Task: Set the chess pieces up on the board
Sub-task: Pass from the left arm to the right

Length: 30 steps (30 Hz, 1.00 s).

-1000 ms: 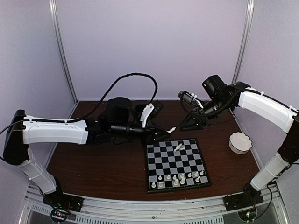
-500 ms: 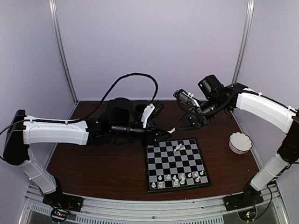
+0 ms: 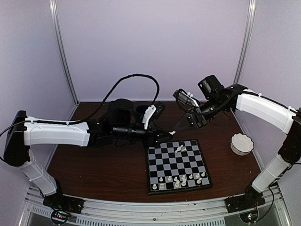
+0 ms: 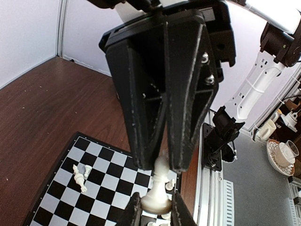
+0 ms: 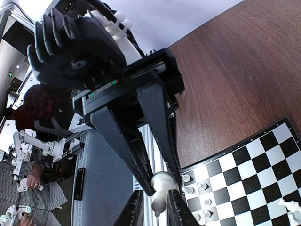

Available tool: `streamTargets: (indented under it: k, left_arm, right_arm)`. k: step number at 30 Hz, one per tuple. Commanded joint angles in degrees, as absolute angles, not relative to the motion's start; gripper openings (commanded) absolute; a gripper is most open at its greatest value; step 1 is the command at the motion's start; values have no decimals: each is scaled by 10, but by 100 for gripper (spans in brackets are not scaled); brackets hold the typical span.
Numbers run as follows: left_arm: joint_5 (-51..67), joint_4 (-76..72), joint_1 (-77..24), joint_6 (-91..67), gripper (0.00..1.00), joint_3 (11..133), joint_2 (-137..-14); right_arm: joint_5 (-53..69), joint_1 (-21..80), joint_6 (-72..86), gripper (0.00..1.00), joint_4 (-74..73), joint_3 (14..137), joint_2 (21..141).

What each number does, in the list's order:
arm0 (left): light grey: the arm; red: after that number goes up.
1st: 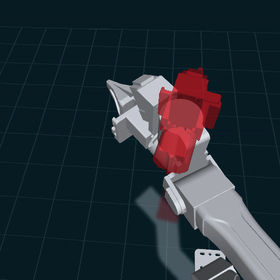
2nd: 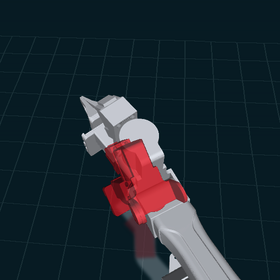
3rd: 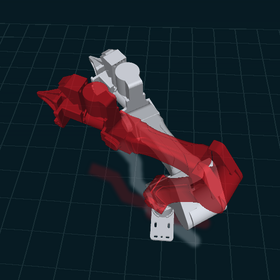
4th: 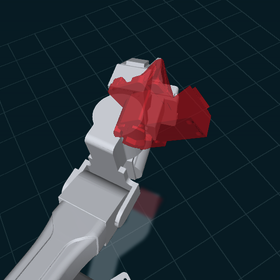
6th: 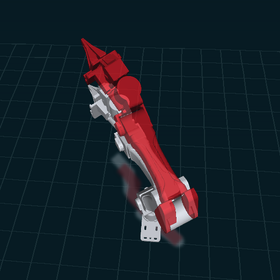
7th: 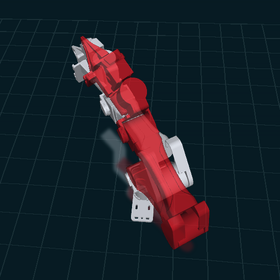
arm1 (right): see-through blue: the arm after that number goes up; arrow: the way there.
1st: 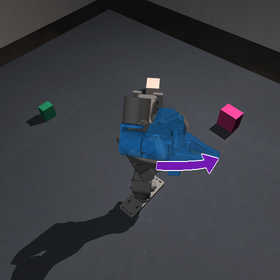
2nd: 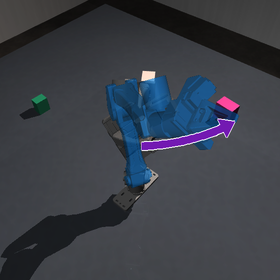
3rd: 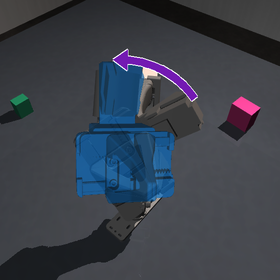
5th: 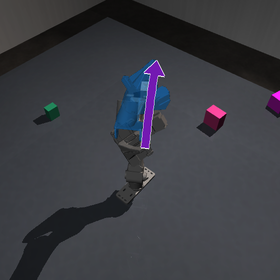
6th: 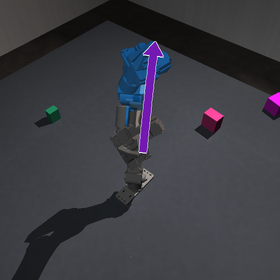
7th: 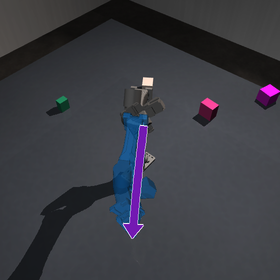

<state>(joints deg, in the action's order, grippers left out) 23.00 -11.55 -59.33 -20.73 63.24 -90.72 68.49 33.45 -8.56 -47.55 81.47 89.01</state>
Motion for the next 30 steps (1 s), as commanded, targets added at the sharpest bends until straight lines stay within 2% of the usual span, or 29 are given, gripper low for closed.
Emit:
streamTargets:
  k: [1,4,12,19,25,30]
  left_arm:
    - [230,-143,-597,-207,15,641,-915]
    - [229,-147,-597,-207,15,641,-915]
    - [220,-151,-598,-207,15,636,-909]
    - [221,-156,-597,-208,16,636,-918]
    - [179,-128,-597,-210,34,635,-919]
    - [139,-91,-597,-194,43,637,-908]
  right_arm:
    - [679,340,-76,18,-451,807,889]
    - [670,342,-76,23,-452,804,889]
    - [665,343,-80,23,-450,795,890]
    - [663,343,-84,10,-449,793,884]
    - [644,342,-108,6,-467,799,878]
    - [621,333,-132,5,-491,801,860]
